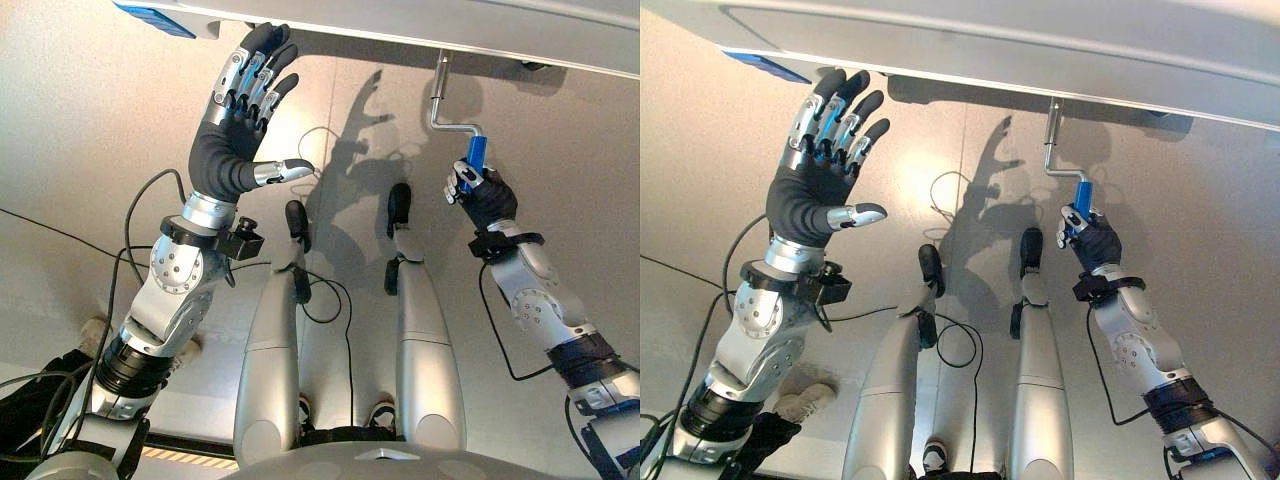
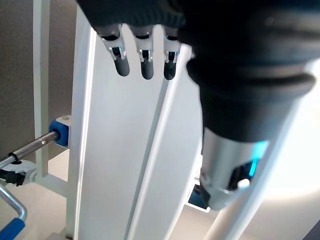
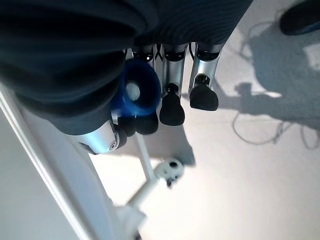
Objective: Raise the hospital bed
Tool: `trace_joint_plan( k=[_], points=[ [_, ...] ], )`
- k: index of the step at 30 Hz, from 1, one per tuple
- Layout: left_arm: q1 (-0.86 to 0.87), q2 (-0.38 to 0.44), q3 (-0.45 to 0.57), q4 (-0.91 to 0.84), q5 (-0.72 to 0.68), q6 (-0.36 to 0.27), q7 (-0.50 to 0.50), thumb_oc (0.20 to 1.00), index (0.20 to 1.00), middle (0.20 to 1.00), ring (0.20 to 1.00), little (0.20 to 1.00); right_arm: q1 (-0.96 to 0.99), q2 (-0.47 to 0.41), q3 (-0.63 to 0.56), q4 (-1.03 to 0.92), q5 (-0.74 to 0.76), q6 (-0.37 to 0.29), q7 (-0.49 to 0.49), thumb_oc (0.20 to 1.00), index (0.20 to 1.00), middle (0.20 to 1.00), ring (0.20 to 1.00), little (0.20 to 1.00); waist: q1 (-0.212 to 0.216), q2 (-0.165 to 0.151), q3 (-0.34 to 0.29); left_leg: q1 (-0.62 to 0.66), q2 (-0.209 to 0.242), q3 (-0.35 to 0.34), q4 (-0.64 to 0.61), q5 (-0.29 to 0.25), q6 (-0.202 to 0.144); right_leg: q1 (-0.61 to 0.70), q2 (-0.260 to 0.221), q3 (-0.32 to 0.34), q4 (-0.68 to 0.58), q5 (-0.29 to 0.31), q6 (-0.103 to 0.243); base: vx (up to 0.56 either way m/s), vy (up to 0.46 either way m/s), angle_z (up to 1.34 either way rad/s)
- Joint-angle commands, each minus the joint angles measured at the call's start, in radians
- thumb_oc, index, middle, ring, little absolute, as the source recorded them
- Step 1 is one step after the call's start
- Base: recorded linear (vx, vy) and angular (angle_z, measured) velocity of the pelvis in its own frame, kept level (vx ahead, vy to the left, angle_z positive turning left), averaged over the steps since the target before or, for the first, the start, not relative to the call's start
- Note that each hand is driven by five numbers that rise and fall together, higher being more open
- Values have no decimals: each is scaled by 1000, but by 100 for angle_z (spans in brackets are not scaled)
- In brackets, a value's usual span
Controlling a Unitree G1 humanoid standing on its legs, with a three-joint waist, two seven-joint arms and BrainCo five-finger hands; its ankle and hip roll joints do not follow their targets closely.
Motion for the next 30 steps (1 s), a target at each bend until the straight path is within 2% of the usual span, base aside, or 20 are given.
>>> trace_joint_plan(
  k=[1,8,13,21,22,23,26,29,30],
  points=[
    [30,43,26,-117,-2,-45,-28,1000,1000,1000,1000,1000,-151,-86,-75,-349,42,-158,146,200,200,200,200,200,-9,-49,-29,69,7,-48,-61,10,-38,98,31,-83,14,-82,27,12,-13,9],
    [-2,36,-6,-86,-16,-46,-12,1000,1000,1000,1000,1000,-398,-23,181,-332,35,-96,151,200,200,200,200,200,33,-44,-29,76,-1,-55,-66,19,-37,117,24,-95,0,-75,24,11,-2,6],
    [-10,7,-38,-70,-10,-40,-3,1000,1000,1000,1000,1000,-542,83,295,-218,8,-65,120,200,200,200,200,200,58,-24,-29,70,-5,-62,-63,17,-33,115,18,-98,3,-78,21,7,14,1],
    [-17,-27,-54,-63,-6,-41,11,1000,1000,1000,1000,1000,-626,217,339,-67,-72,-42,84,200,200,200,200,200,76,-10,-29,61,-10,-61,-52,8,-26,107,14,-91,6,-81,19,7,13,0],
    [-28,-30,-62,-63,-7,-42,17,1000,1000,1000,1000,1000,-663,266,356,20,-107,-36,60,200,200,200,200,200,82,-4,-29,60,-12,-61,-53,8,-24,107,13,-89,0,-78,20,0,0,0],
    [-27,-29,-61,-63,-7,-42,17,1000,1000,1000,1000,1000,-663,267,357,21,-107,-36,60,200,200,200,200,200,82,-5,-29,60,-12,-60,-53,8,-24,107,13,-89,0,-78,20,21,43,1],
    [-31,-39,-80,-61,-18,-48,22,1000,1000,1000,1000,1000,-713,344,375,192,-176,-18,30,200,200,200,200,200,93,5,-29,57,-12,-58,-52,7,-23,105,12,-87,-4,-77,18,8,19,-3],
    [-53,-47,-103,-55,-28,-57,36,1000,1000,1000,1000,1000,-772,438,375,449,-269,-2,-30,200,200,200,200,200,105,20,-29,52,-15,-61,-51,6,-22,98,11,-86,-3,-76,18,10,35,-5],
    [-53,-47,-102,-55,-28,-58,36,1000,1000,1000,1000,1000,-773,439,375,451,-269,-2,-29,200,200,200,200,200,105,20,-29,52,-15,-61,-51,6,-22,98,11,-86,-3,-76,18,0,0,0]
  ],
)
